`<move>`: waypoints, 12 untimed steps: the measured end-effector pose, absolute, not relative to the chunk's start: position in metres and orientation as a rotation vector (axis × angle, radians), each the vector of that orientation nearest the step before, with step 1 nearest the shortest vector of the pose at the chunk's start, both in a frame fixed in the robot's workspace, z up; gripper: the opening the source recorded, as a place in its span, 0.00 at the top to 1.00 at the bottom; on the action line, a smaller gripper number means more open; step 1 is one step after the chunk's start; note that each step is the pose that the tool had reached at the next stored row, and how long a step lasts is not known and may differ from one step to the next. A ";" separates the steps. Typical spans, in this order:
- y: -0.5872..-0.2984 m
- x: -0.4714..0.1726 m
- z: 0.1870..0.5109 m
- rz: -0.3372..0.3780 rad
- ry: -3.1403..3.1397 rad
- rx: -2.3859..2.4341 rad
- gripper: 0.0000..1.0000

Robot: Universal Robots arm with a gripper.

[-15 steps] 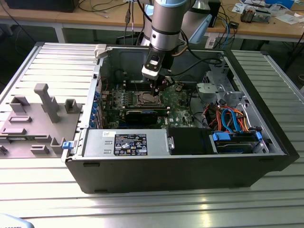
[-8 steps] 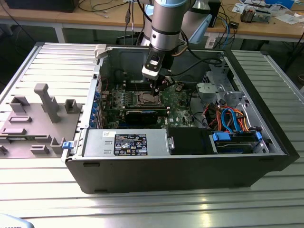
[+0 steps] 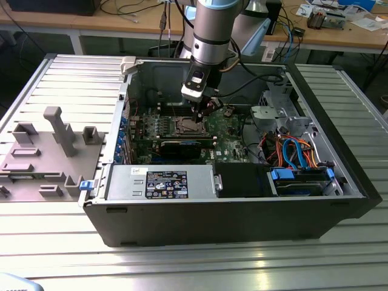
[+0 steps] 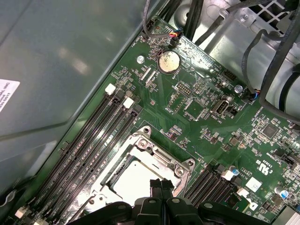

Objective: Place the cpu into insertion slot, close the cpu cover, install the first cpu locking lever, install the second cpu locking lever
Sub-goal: 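Install the first cpu locking lever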

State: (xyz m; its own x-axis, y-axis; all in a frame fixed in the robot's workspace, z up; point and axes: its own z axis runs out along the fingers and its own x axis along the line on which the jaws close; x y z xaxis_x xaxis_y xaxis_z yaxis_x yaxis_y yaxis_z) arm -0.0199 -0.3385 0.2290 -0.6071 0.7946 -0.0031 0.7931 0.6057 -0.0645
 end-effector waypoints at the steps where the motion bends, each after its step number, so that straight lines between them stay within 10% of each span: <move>1: -0.339 -0.020 0.229 0.092 -2.792 -1.380 0.89; 12: -0.339 -0.020 0.229 0.092 -2.796 -1.372 0.89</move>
